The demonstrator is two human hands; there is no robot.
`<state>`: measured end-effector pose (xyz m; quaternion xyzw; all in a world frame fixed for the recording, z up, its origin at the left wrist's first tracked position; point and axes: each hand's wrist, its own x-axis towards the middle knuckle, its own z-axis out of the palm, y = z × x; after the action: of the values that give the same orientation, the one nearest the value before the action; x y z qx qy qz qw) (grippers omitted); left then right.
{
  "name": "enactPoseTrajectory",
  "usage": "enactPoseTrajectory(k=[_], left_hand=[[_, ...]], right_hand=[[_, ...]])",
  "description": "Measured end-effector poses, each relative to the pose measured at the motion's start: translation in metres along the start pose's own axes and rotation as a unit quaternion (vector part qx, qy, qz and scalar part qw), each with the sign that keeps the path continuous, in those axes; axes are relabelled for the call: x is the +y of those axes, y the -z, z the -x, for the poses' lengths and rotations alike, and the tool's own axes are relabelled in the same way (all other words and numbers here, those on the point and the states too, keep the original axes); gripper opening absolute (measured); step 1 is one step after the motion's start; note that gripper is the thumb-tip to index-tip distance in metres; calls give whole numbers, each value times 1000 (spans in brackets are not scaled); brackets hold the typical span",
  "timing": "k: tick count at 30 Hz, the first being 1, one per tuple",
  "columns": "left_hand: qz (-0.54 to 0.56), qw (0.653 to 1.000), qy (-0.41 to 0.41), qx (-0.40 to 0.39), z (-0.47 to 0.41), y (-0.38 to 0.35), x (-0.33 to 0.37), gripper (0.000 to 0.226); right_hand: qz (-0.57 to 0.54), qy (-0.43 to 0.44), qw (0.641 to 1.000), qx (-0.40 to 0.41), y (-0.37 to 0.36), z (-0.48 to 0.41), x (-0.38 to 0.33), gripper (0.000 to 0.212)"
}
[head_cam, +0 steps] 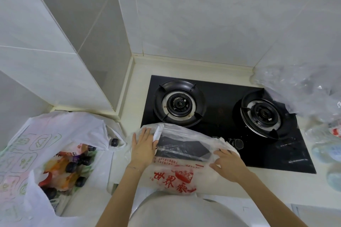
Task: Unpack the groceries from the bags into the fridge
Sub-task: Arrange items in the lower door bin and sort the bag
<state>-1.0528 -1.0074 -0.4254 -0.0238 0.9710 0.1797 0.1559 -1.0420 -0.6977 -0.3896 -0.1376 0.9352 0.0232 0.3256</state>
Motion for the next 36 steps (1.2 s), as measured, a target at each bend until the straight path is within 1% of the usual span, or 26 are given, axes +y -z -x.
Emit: enactPoseTrajectory(k=[1,2,3,4,5,6,8,10,13,15,17,18,19,21,24,27,30,33,35,36], left_hand=[[-2,1000,-1,-2,0,1,0,58],[-5,1000,-4,-3,1,2,0,66],[-6,1000,-6,-4,2,2,1,72],[-6,1000,-6,-4,2,2,0,70],[-11,1000,-4,-5,2,3,0,60],[-15,1000,-1,-6,1,4,-3,53],[-14,1000,7,6,-2,8,-9,49],[15,1000,12,22,-4,14,-17,47],[94,994,15,51,-7,24,-27,48],[166,982,13,86,-7,32,-31,41],[254,958,-3,133,-2,42,-32,31],[309,940,-4,147,2,48,-30,32],[366,920,4,143,7,55,-25,31],[441,889,11,126,14,66,-16,24],[495,866,-3,74,16,76,-1,21],[527,850,6,16,16,78,13,13],[522,851,13,-49,22,73,22,16],[490,862,-49,-123,32,60,21,24],[462,870,-88,-147,40,52,18,24],[453,874,-96,-148,43,49,16,24]], right_hand=[[4,0,1000,6,-2,-1,2,122],[8,2,1000,9,-4,-2,4,127],[5,7,1000,7,-5,-2,4,122],[2,13,1000,7,-5,-2,4,108],[4,23,1000,14,-4,-3,1,89],[1,30,999,22,-4,-4,-1,78],[-8,47,998,30,-1,-8,-7,67],[-21,64,997,47,5,-13,-16,47],[-54,84,989,105,15,-22,-34,53],[-74,88,984,135,24,-26,-47,57],[-106,77,977,168,32,-28,-58,57],[-114,73,972,194,36,-27,-63,56],[-116,72,966,218,39,-27,-69,53],[-119,70,958,251,46,-25,-78,49],[-149,63,949,272,58,-23,-88,43],[-265,69,922,275,69,-17,-95,38],[-383,57,883,266,76,-7,-104,37],[-464,55,853,233,78,-1,-110,36],[-501,55,840,202,77,-2,-113,30],[-507,55,839,189,76,-3,-114,23]])
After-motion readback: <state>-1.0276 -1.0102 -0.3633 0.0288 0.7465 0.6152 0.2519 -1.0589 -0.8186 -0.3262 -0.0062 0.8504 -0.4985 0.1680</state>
